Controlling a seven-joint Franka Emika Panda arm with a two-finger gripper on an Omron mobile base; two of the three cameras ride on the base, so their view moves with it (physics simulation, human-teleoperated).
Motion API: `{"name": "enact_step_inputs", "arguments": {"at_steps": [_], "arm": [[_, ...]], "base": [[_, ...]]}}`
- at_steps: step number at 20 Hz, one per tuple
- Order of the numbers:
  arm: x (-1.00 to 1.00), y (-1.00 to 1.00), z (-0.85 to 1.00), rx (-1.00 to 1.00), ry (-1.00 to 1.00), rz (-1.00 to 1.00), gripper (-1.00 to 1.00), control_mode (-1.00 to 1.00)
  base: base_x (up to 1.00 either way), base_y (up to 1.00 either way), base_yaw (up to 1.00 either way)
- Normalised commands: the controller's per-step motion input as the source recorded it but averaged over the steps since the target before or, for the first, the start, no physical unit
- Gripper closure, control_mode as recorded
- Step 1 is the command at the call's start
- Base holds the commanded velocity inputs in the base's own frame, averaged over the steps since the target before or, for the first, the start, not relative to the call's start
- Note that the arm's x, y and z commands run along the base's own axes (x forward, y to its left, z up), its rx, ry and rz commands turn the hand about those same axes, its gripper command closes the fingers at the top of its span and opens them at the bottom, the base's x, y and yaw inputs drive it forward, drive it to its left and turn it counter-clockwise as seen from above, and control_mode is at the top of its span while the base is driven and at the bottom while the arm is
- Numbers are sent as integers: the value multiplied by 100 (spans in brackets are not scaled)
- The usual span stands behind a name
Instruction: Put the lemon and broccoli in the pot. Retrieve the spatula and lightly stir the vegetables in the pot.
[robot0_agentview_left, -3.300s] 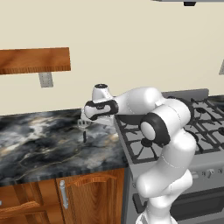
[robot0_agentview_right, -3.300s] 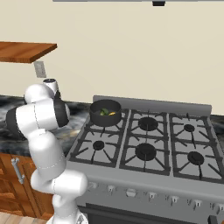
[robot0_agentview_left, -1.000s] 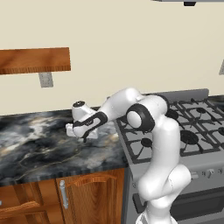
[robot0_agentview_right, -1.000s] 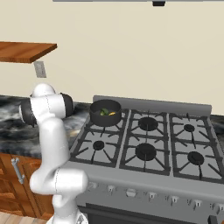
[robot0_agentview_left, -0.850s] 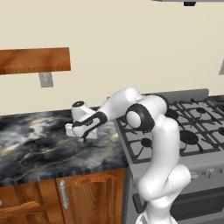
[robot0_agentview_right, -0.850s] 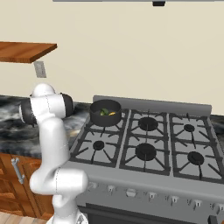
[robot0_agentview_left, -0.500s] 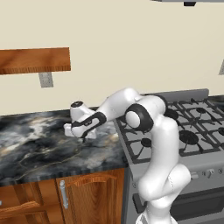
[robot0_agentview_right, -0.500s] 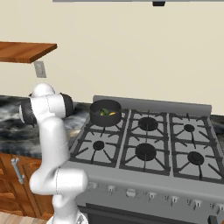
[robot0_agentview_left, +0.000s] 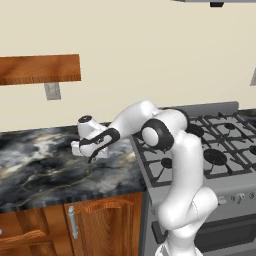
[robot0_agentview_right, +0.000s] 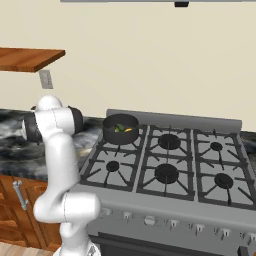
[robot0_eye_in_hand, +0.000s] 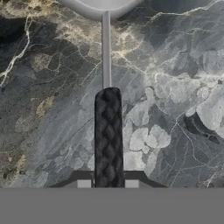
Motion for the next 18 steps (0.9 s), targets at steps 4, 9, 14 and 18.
{"name": "enact_step_inputs", "arguments": {"at_steps": [4, 9, 14, 18], "arm": [[-16, -22, 27, 0, -3, 0, 100, -100], [-40, -22, 61, 2, -2, -4, 100, -100], [-43, -22, 68, 33, 4, -11, 100, -100], [-34, -28, 82, 45, 0, -15, 100, -100]], "base": [[0, 0, 0], [0, 0, 0], [0, 0, 0], [0, 0, 0]]}}
